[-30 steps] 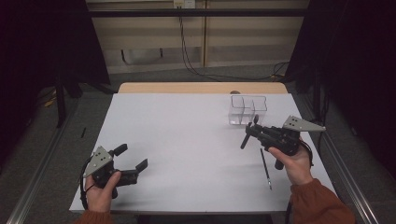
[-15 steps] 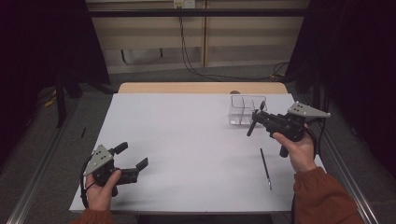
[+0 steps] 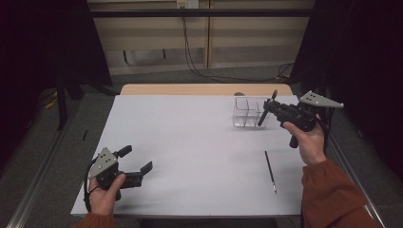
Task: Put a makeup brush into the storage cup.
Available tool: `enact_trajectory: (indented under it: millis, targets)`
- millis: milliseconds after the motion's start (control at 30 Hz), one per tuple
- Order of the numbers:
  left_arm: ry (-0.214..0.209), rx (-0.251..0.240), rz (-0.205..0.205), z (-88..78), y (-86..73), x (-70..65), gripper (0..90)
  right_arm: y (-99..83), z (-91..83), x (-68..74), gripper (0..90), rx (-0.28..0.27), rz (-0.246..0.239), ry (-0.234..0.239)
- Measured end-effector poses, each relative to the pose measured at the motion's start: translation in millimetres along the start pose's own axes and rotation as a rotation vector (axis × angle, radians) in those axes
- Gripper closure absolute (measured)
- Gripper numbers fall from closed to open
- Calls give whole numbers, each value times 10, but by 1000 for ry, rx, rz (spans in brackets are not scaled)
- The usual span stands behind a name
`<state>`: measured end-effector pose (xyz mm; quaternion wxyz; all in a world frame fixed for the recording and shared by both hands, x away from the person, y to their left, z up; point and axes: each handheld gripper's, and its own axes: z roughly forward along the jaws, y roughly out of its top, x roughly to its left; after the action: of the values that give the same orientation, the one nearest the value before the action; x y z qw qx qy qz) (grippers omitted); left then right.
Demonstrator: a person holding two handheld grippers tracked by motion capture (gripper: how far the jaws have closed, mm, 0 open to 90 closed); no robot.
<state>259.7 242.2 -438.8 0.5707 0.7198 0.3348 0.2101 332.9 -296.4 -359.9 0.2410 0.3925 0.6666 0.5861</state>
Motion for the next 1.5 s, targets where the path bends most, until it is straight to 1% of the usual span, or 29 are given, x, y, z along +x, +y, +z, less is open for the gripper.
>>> enact_trajectory:
  millis: [133,200,267,400,533,600,700,833,900,933,967,1000,1133,1167,1200,1300,1333,1500]
  targets:
    - [-8,-2,-4,-6,1,4,35,76,18,-39,777,-3,-15,-11]
    - [-8,-2,-5,-14,6,-2,35,115,33,-70,776,-6,-11,-19]
    - [-19,-1,-1,-19,10,-10,35,134,55,-103,777,-9,-13,-25]
    - [-25,-1,5,-17,14,-13,35,172,118,-174,777,-11,-19,-45]
    - [-21,-2,6,-22,17,-4,35,204,161,-222,776,-9,-37,-54]
    - [-21,-2,5,-23,18,-3,34,212,185,-252,776,-6,-42,-69]
    - [-19,-1,15,-28,27,-5,31,213,219,-302,776,-7,-44,-89]
    - [-21,-2,16,-28,28,-6,31,194,274,-361,776,3,-33,-111]
    - [-20,0,16,-24,27,-5,31,189,314,-390,776,10,-38,-127]
    - [-21,-1,15,-23,27,-6,31,189,328,-396,776,10,-33,-130]
    - [-21,2,18,-23,28,-5,31,188,348,-411,776,9,-40,-134]
    - [-21,2,18,-23,28,-5,31,189,372,-421,776,10,-41,-148]
    - [-16,8,31,-20,25,-10,32,185,441,-458,776,21,-45,-162]
    - [-16,8,31,-20,25,-10,32,181,458,-466,776,21,-44,-167]
    - [-17,8,23,-17,20,-8,32,168,476,-473,776,25,-39,-171]
    - [-17,8,22,-20,17,0,32,139,503,-475,776,30,-34,-172]
    - [-15,8,23,-26,18,4,32,112,528,-469,776,42,-40,-175]
    - [-15,9,26,-23,20,-5,32,102,528,-465,776,41,-44,-175]
